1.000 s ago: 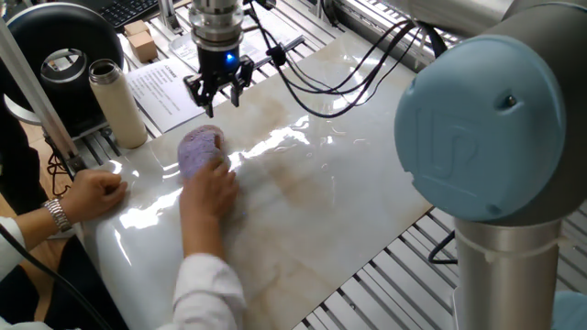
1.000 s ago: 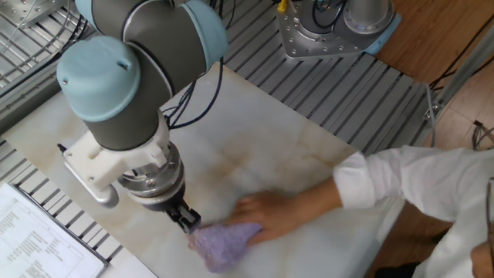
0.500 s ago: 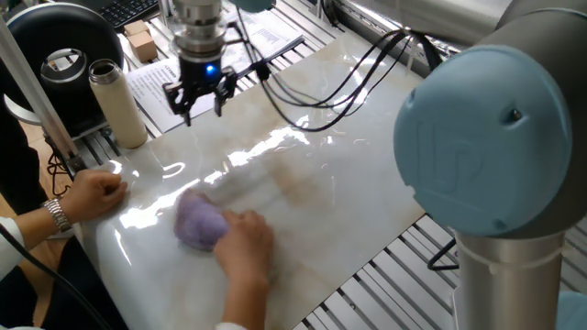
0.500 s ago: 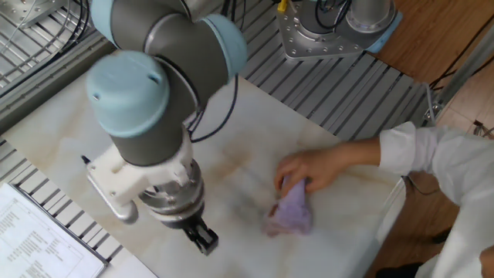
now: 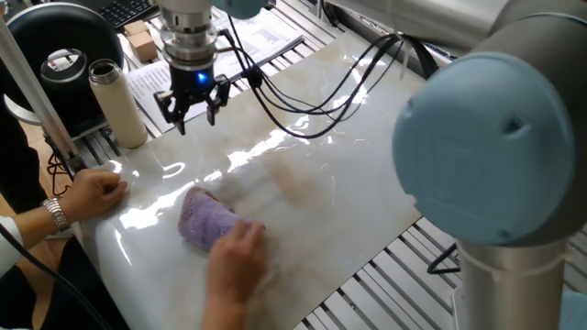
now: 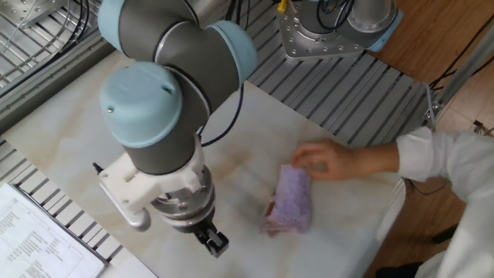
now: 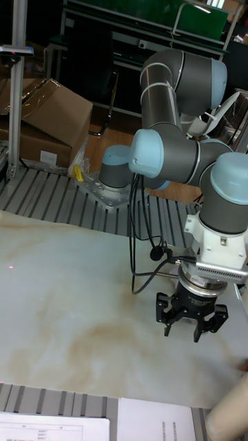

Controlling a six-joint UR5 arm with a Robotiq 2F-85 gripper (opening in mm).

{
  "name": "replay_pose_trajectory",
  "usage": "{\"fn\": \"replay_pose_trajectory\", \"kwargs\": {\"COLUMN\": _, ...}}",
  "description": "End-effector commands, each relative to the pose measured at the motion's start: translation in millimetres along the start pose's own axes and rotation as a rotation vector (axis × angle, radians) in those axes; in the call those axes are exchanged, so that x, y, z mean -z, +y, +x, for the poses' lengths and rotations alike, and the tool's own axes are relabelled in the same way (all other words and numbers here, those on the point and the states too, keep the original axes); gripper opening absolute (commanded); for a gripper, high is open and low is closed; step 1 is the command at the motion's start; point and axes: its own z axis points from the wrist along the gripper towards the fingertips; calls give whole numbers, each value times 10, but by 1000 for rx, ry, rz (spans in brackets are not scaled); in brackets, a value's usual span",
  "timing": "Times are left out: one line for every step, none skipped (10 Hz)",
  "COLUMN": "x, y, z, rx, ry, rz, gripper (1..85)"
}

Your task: Clean the table with a cloth

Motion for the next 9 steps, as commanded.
{"fn": "replay_pose_trajectory", "kwargs": {"x": -45, "y": -21, "z": 171, "rx": 29, "ry": -45, "rz": 5, "gripper": 587}}
{"fn": "replay_pose_trajectory", "kwargs": {"x": -46, "y": -4, "z": 194, "rx": 58, "ry": -36, "rz": -1, "gripper": 590}}
{"fn": "replay_pose_trajectory", "kwargs": {"x": -48, "y": 12, "z": 250, "rx": 82, "ry": -15, "rz": -8, "gripper": 590}}
{"fn": "replay_pose_trajectory", "kwargs": {"x": -51, "y": 97, "z": 292, "rx": 78, "ry": -4, "rz": -24, "gripper": 590}}
{"fn": "replay_pose_trajectory", "kwargs": {"x": -47, "y": 211, "z": 429, "rx": 51, "ry": -15, "rz": -10, "gripper": 587}}
{"fn": "replay_pose_trajectory", "kwargs": {"x": -47, "y": 311, "z": 596, "rx": 25, "ry": -20, "rz": -6, "gripper": 580}}
{"fn": "replay_pose_trajectory", "kwargs": {"x": -68, "y": 349, "z": 701, "rx": 18, "ry": -31, "rz": -3, "gripper": 580}}
{"fn": "replay_pose_trajectory", "kwargs": {"x": -71, "y": 316, "z": 713, "rx": 38, "ry": -33, "rz": 8, "gripper": 577}}
{"fn": "replay_pose_trajectory", "kwargs": {"x": -72, "y": 349, "z": 738, "rx": 77, "ry": -23, "rz": -4, "gripper": 577}}
